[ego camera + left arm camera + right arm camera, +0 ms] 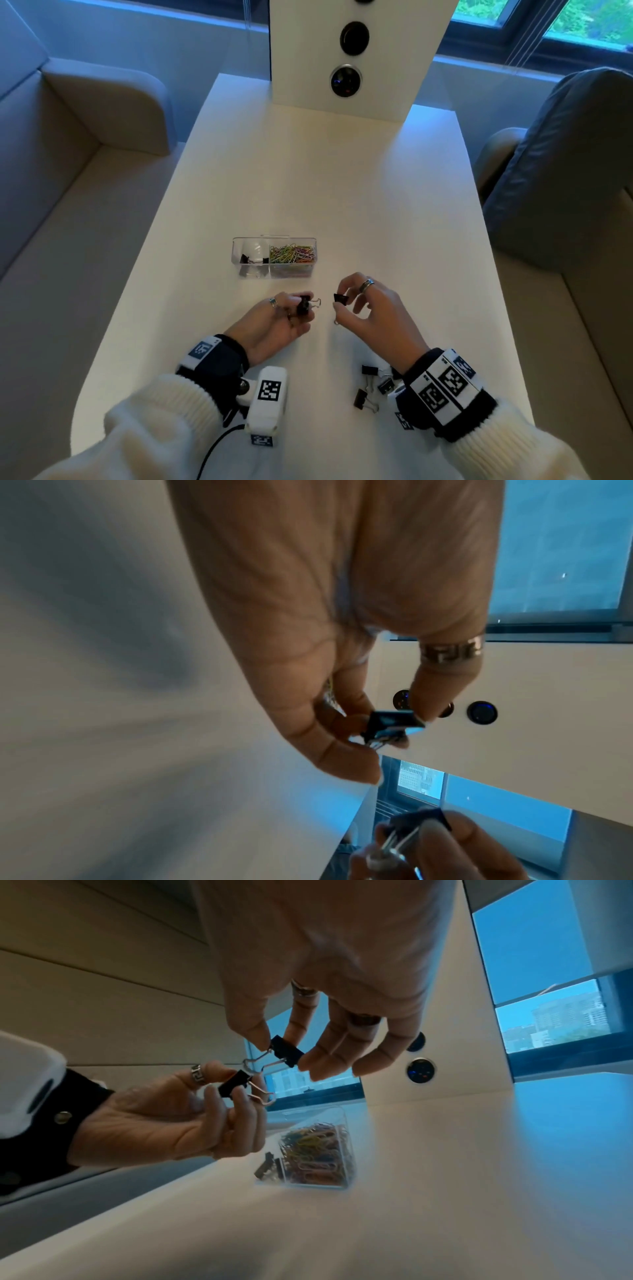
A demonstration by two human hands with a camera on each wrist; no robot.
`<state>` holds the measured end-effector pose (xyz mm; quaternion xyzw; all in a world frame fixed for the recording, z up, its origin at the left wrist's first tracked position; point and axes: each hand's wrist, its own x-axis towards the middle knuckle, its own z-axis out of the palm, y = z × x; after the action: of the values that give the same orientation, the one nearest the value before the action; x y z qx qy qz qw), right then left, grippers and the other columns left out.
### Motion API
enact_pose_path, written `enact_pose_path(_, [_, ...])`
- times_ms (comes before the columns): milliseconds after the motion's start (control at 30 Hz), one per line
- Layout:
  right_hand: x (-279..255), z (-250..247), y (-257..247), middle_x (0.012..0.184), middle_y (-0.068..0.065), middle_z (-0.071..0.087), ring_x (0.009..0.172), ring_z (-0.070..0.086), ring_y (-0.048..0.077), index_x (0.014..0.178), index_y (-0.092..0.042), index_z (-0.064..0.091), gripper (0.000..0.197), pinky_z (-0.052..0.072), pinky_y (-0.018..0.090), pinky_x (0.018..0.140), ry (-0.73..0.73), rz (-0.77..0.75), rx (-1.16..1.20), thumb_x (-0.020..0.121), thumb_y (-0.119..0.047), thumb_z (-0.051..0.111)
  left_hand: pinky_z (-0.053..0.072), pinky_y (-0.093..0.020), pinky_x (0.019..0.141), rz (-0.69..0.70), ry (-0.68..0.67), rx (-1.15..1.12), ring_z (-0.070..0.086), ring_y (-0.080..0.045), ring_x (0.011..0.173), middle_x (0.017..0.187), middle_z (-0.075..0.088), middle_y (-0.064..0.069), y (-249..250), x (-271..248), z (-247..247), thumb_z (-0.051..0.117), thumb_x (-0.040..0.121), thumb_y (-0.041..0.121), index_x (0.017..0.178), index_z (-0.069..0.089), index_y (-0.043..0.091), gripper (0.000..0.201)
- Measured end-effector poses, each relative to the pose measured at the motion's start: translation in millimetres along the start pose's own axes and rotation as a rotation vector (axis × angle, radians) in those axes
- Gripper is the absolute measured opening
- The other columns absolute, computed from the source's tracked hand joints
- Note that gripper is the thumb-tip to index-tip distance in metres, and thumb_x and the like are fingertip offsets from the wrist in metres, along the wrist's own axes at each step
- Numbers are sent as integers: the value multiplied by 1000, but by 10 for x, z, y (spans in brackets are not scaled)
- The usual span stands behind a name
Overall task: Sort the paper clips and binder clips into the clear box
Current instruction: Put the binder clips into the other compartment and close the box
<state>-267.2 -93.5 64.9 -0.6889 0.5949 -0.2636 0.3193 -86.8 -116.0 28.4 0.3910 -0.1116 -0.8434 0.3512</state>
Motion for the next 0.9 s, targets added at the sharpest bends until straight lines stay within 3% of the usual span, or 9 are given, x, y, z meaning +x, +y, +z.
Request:
enact_pose_path(167, [19, 53, -193, 81, -7, 60, 72, 55, 10, 88, -26, 55, 25, 48, 30, 69, -12, -130, 14, 74, -47, 53, 54, -22, 56, -71, -67, -90, 55, -14, 59, 69, 52, -7, -7, -39, 39, 57, 78, 17, 63, 55, 8, 18])
enact_pose_path(233, [23, 86, -237, 82, -8, 59, 74, 54, 8, 89, -26, 55, 22, 47, 33, 75, -14, -181, -28, 76, -44, 53, 56, -25, 58, -82, -49, -157, 56, -16, 64, 72, 55, -9, -16, -38, 63, 53, 79, 17, 75, 54, 4, 13])
enact_pose_path(367, [53, 146, -283, 91, -8, 61, 89, 53, 14, 96, -29, 61, 28, 43, 36, 82, -37, -269, -226, 78, -47, 49, 58, -33, 67, -85, -52, -154, 66, -26, 82, 94, 66, -20, -49, -17, 57, 45, 78, 17, 89, 70, -2, 33])
enact_pose_path(467, [90, 48, -221, 94, -9, 60, 88, 52, 9, 101, -30, 62, 30, 40, 26, 82, 11, -215, -126, 80, -48, 51, 59, -37, 75, -85, -15, -159, 69, -27, 80, 91, 69, -20, -46, -17, 62, 37, 90, 14, 90, 69, -3, 37])
enact_pose_path(567, [121, -92, 29, 84, -9, 60, 76, 55, 7, 94, -26, 62, 16, 45, 22, 74, 61, -66, -51, 83, -36, 58, 59, -34, 68, -103, 15, -123, 71, -29, 75, 84, 71, -19, -32, -36, 74, 34, 93, 15, 77, 73, -3, 46])
enact_pose_path(633, [84, -138, 261, 86, -9, 58, 78, 56, 9, 97, -26, 60, 12, 50, 28, 78, -181, 63, -230, 86, -32, 58, 59, -34, 67, -119, 29, -103, 71, -29, 74, 84, 71, -19, -35, -44, 66, 35, 93, 16, 77, 74, -3, 46])
enact_pose_path(733, [-88, -70, 564, 102, -7, 50, 99, 51, 13, 112, -32, 54, 28, 46, 29, 89, -665, 174, -540, 85, -23, 59, 59, -37, 66, -151, 68, -107, 71, -29, 72, 84, 71, -19, -38, -22, 39, 36, 94, 19, 85, 70, -4, 42])
enact_pose_path(800, [-187, -3, 676, 114, -1, 46, 105, 50, 20, 118, -25, 51, 37, 45, 32, 90, -796, 134, -708, 84, -14, 57, 60, -37, 64, -169, 88, -99, 71, -29, 72, 85, 70, -20, -48, -7, 30, 36, 94, 20, 92, 65, -4, 37])
enact_pose_path(900, [-225, 40, 720, 118, 5, 44, 101, 52, 24, 115, -10, 53, 32, 45, 30, 85, -821, 82, -785, 83, -10, 58, 60, -37, 63, -192, 99, -83, 71, -30, 72, 86, 70, -20, -70, 13, 17, 36, 94, 18, 93, 63, -3, 35])
